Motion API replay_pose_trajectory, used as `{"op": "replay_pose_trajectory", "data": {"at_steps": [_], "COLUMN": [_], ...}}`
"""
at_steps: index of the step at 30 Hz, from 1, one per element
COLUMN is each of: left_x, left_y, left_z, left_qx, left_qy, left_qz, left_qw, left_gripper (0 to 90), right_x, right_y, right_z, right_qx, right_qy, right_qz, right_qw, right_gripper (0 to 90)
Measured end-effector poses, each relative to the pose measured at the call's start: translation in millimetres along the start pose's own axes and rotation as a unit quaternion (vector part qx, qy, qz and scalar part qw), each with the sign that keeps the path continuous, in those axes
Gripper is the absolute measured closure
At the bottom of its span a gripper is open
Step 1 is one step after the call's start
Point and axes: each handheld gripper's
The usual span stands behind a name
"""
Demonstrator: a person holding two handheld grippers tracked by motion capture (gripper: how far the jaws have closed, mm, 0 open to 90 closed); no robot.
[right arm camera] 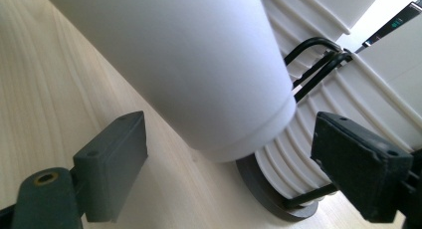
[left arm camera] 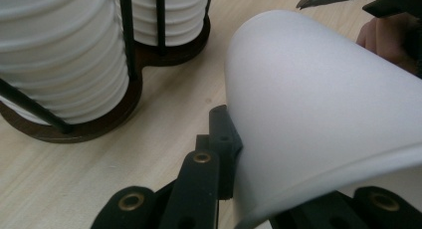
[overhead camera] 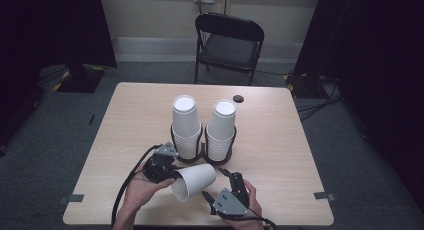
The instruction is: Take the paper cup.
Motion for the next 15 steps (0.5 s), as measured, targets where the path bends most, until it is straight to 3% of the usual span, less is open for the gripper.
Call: {"op": "replay_pose_trajectory", "data": {"at_steps": [5, 9, 15], "left_x": [1.7, 4.4, 8.8], "left_y": [1.6, 2.9, 4.7], "left_z": [-5.7, -10.1, -15.8], "left_qx": [0.011, 0.012, 0.024], "left_qy": [-0.026, -0.032, -0.049], "left_qz": [0.002, 0.009, 0.018], "left_qw": [0.9996, 0.9994, 0.9984], "left_gripper": [86.0, 86.0, 86.0], "right_x": [6.2, 9.7, 13.4], "right_y": [-7.4, -10.6, -18.2], "right_z": [-4.2, -5.5, -10.0], "right_qx": [-0.034, -0.037, -0.079], "right_qy": [-0.014, -0.009, -0.017], "right_qz": [0.009, 0.010, 0.029], "right_qw": [0.9993, 0.9992, 0.9963], "right_gripper": [14.0, 13.7, 13.6]}}
Point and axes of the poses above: each handheld gripper's, and its own axes: x roughly forward along the jaws, z roughly out of its underside, y roughly to its right, and after that the axes turned 6 degrees about x, right-handed
